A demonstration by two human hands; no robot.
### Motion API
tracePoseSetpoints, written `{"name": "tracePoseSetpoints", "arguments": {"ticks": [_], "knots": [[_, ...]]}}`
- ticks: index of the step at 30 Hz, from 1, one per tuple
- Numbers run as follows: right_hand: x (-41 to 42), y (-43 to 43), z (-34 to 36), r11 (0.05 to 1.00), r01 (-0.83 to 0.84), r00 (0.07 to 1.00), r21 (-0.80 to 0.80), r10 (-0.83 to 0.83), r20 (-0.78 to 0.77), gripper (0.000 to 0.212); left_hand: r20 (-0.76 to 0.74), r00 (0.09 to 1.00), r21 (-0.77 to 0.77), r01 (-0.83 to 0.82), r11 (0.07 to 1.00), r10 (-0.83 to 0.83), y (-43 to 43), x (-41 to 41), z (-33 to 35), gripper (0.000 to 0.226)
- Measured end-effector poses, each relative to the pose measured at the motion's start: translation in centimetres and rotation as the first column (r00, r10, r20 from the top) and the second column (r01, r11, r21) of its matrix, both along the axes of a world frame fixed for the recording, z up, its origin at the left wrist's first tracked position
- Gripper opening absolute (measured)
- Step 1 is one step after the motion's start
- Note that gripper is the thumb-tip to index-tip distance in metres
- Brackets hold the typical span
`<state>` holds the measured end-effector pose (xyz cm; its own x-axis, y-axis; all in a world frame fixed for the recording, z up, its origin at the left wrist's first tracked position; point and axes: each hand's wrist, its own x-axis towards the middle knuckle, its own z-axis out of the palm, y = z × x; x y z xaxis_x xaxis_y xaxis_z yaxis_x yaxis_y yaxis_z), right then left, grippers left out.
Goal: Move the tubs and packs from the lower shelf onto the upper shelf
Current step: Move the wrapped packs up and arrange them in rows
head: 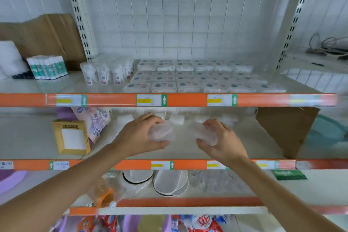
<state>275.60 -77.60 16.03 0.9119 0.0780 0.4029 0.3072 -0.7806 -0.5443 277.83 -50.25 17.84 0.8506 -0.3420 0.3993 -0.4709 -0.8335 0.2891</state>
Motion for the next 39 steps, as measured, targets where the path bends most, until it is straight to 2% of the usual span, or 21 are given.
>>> {"name": "tracePoseSetpoints", "arguments": {"ticks": [5, 14, 22, 33, 39], "knots": [[-0.5, -0.8, 5.8, 0.999, -0.029, 0.993, -0.029, 0.033, 0.115, 0.063, 0.052, 0.996, 0.014, 0.077, 0.997, -0.078, -0.9, -1.2, 5.3, 0.073], [2.3, -1.7, 11.8, 1.000, -0.009, 0.982, -0.026, 0.013, 0.187, 0.052, 0.139, 0.989, 0.029, 0.054, 0.998, -0.058, -1.6, 1.0, 12.1, 0.077], [10.0, -3.9, 13.7, 1.000, 0.024, 0.998, -0.009, -0.023, 0.055, 0.056, 0.067, 0.997, -0.065, 0.031, 0.997, -0.026, -3.3, 7.5, 13.5, 0.071], [21.1, -4.9, 14.2, 0.971, -0.106, 0.988, -0.213, 0.078, -0.133, 0.064, -0.078, 0.996, -0.056, -0.039, 0.998, 0.034, -4.4, 18.7, 14.6, 0.080], [23.5, -5.1, 14.1, 0.929, -0.178, 0.982, -0.325, 0.146, -0.119, 0.062, -0.137, 0.990, -0.095, -0.056, 0.994, 0.043, -3.6, 21.2, 13.6, 0.082]]}}
